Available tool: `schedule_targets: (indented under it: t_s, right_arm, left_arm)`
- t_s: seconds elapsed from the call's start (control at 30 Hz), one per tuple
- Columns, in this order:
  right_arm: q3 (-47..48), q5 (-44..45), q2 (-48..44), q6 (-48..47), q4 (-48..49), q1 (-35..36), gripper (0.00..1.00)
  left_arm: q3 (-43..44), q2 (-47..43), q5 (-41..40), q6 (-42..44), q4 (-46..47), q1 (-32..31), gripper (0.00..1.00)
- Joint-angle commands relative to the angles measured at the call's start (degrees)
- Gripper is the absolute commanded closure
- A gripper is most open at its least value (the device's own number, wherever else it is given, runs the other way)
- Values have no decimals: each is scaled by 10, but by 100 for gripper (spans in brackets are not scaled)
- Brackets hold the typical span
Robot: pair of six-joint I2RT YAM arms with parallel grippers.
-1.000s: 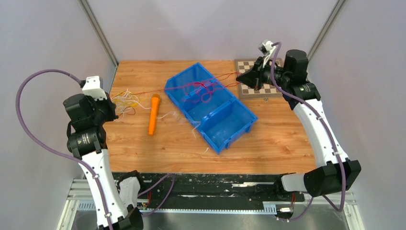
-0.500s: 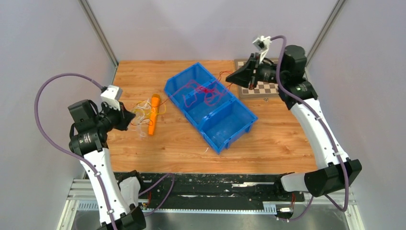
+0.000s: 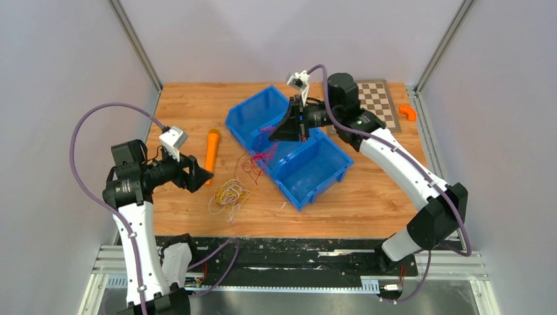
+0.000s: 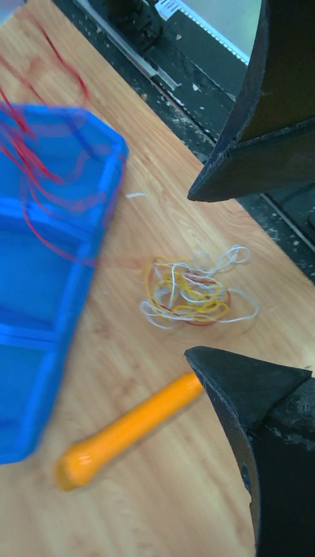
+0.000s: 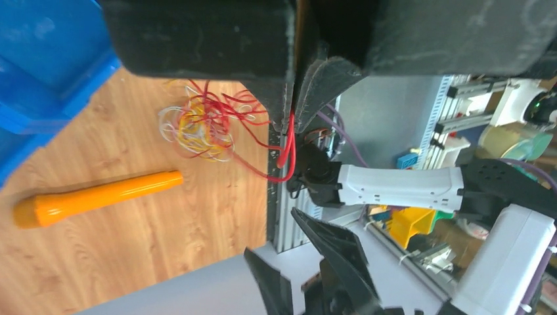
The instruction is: Untangle the cables
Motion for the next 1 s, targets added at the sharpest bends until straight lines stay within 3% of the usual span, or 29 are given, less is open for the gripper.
schedule_targets:
  t_s: [0.0, 0.27, 0.4, 0.63, 0.7, 0.73, 0.77, 0.8, 0.87, 0.97]
  right_arm:
    - [27, -1, 14, -15, 29, 42, 100]
    - [45, 0, 43, -13, 28, 77, 100]
    - [52, -2, 53, -12, 28, 91, 100]
    - [65, -6, 74, -10, 28, 110, 100]
    - [70, -7, 79, -9, 28, 110, 100]
    - [70, -4, 82, -12, 27, 109, 99]
    - [66, 3, 81, -18, 22, 107, 97]
    - [58, 22, 81, -31, 18, 102, 95]
    - [31, 65, 81, -57, 12, 89, 92]
    - [-12, 120, 94, -97, 11, 79, 91]
  left_arm:
    - [66, -24, 117, -17, 38, -23, 12]
    - [26, -33, 64, -170, 203, -145, 10]
    - [7, -17, 7, -191, 253, -244, 10]
    - [25, 42, -26, -191, 287, -306, 14]
    - [28, 55, -42, -188, 286, -318, 30]
    - [36, 58, -39, -184, 274, -320, 51]
    - [41, 59, -33, -178, 264, -320, 64]
    - [54, 58, -21, -172, 243, -319, 86]
    - [72, 43, -8, -178, 225, -317, 99]
    - [93, 13, 24, -229, 244, -294, 100]
